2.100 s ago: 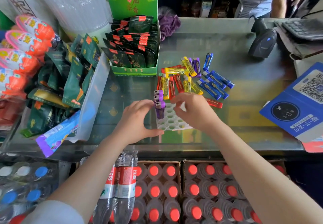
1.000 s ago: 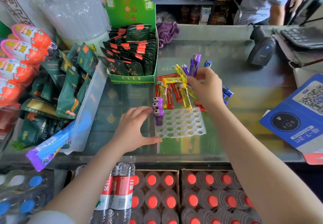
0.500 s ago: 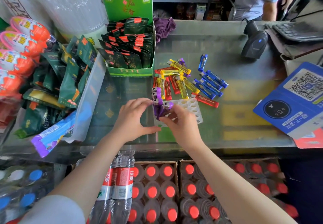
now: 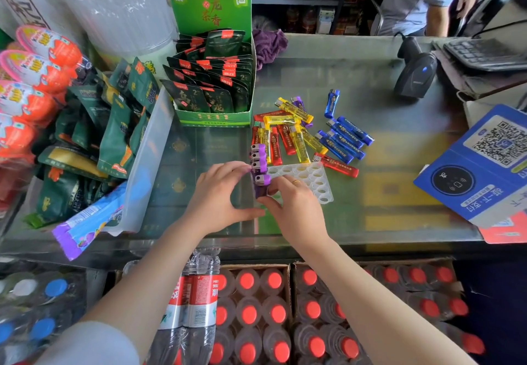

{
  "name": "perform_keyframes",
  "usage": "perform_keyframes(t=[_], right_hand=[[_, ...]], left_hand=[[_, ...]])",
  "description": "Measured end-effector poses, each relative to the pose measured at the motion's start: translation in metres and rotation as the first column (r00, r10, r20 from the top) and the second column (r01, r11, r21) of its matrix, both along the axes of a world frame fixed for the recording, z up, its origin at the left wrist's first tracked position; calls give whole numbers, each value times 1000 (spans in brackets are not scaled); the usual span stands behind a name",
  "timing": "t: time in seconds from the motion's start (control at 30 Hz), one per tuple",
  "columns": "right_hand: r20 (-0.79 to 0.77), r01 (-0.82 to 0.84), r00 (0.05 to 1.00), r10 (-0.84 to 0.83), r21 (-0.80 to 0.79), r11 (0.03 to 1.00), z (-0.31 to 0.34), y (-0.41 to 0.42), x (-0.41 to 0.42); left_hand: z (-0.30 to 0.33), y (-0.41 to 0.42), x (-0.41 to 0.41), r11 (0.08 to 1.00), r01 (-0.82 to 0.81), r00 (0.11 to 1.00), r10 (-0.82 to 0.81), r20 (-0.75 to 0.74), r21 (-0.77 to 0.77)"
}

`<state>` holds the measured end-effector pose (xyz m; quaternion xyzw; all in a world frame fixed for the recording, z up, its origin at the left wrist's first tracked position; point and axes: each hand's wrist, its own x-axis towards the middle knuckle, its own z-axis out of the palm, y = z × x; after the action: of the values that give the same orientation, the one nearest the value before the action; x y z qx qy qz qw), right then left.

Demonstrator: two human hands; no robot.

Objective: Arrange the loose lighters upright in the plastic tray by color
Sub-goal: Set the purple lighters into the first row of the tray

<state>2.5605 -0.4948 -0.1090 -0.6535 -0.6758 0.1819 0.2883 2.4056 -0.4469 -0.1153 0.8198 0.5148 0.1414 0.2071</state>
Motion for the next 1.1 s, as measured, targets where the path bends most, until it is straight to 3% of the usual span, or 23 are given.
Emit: perform_keyframes(t=[0.13,0.27,0.33,0.4,0.47,0.57,0.8,0.93,1.1], right_hand=[[76,-52,996,52,-5,999,5,2,2],[-34,-255,967,253,-103,961,25,16,28],[-91,-180,979,182,29,983,33,26,44],[-156,19,988,1,122,992,32,43,57],[-216,191,962,-166,100,977,31,66,65],[-173,306,941,-292,61,950,30,104,73],[41,273,962,-270,-99,957,10,149,72],[5,248,969,-248,-78,966,2,152,69],[-70,364,924,-376,-142,920,3,163,71]], left_hand=[[1,1,0,1000,0,1000,0,-15,0],[-1,2,-1,1000,11,1000,-11,-24,9],[-1,2,-2,1000,13,1000,-13,-18,7],[-1,3,-2,1000,11,1000,-11,-18,3],[-2,3,-2,1000,12,1000,-12,-14,5],[-1,4,-1,1000,19,1000,-19,-10,3],[-3,4,-3,1000,29,1000,-29,-3,-1],[-2,4,-3,1000,25,1000,-25,8,-9],[-2,4,-2,1000,19,1000,-18,4,-17]])
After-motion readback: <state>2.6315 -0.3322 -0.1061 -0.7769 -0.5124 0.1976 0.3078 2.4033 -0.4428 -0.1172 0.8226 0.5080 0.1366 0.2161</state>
